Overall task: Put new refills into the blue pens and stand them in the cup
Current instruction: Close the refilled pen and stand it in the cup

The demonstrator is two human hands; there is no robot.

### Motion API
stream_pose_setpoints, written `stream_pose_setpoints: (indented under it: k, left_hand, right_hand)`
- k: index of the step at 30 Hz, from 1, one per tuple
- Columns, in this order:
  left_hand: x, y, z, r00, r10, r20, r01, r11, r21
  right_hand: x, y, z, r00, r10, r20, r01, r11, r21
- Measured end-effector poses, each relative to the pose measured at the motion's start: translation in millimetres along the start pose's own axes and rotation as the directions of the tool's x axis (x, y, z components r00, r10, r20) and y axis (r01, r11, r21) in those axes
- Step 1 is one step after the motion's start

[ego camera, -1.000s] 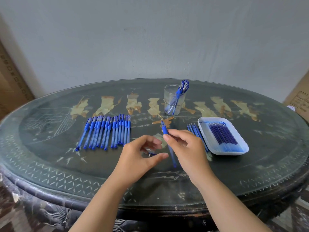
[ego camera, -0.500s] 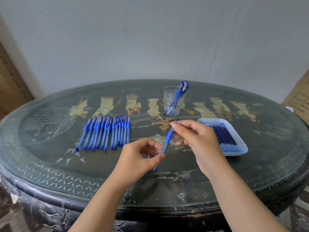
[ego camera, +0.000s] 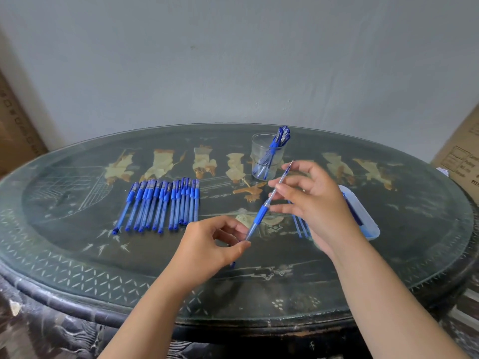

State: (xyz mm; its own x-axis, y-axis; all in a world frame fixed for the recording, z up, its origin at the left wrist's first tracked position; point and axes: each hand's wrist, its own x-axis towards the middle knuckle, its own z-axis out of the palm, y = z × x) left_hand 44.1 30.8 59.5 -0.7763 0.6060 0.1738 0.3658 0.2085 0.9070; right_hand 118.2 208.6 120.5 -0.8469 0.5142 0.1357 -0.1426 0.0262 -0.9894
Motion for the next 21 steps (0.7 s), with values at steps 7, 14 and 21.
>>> stream_pose_setpoints:
  k: [7,14,21]
  left_hand:
    - [0,-5,-6,1.0,-0.028,-0.011,0.029,0.999,0.035]
    - [5,-10,-16,0.99,-0.066,-0.127,0.06,0.997,-0.051]
    - [5,-16,-16,0.988,-0.076,-0.132,0.068,0.996,-0.061]
  right_hand:
    - [23,-26,-14,0.993,-0.022,-0.117,0.043,0.983,0.178]
    - [61,-28,-31,0.983,0.061,-0.175,-0.092,0.979,-0.18]
    - [94,46,-28,0.927,0.329,-0.182,-0.369,0.701,-0.61]
